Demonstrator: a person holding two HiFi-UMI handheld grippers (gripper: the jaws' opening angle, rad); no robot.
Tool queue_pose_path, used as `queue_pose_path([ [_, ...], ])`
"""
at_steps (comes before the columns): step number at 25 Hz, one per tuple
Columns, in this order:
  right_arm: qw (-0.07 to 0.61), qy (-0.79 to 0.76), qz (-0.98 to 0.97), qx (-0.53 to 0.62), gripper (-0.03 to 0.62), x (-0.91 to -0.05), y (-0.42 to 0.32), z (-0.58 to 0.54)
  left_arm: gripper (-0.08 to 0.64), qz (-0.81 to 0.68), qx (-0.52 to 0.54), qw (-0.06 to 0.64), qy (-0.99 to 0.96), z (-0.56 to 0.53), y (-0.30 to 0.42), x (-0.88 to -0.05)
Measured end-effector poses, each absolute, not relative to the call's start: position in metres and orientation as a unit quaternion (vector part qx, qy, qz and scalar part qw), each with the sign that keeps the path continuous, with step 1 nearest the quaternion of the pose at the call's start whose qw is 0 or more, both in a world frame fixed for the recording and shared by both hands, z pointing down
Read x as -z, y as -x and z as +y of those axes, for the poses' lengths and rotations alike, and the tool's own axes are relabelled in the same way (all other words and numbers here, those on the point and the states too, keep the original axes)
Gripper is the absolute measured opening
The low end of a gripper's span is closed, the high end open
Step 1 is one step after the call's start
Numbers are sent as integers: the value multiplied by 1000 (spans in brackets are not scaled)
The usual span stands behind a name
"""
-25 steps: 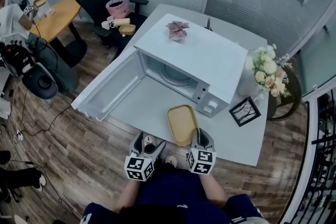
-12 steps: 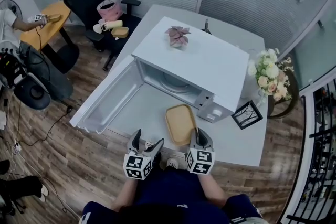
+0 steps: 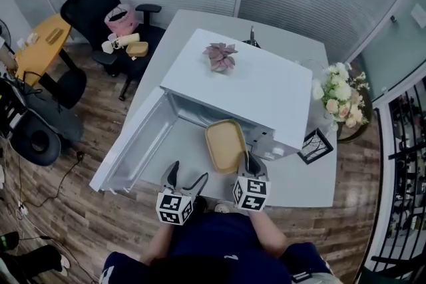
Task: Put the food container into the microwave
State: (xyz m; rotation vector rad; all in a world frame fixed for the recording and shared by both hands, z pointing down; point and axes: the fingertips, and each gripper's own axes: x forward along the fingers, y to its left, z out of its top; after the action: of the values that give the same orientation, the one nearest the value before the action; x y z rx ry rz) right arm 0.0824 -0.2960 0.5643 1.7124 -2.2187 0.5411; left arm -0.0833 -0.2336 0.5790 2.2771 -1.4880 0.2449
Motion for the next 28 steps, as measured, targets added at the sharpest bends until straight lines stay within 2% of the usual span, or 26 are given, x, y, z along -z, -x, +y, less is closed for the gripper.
queue_pose_path([
  [12, 126, -631, -739, -198, 33, -564, -55, -345, 428, -473, -96, 190, -855, -271, 92, -574],
  [28, 144, -684, -702, -140, 38, -565, -33, -410, 428, -433, -91, 170, -881, -283, 105, -557],
])
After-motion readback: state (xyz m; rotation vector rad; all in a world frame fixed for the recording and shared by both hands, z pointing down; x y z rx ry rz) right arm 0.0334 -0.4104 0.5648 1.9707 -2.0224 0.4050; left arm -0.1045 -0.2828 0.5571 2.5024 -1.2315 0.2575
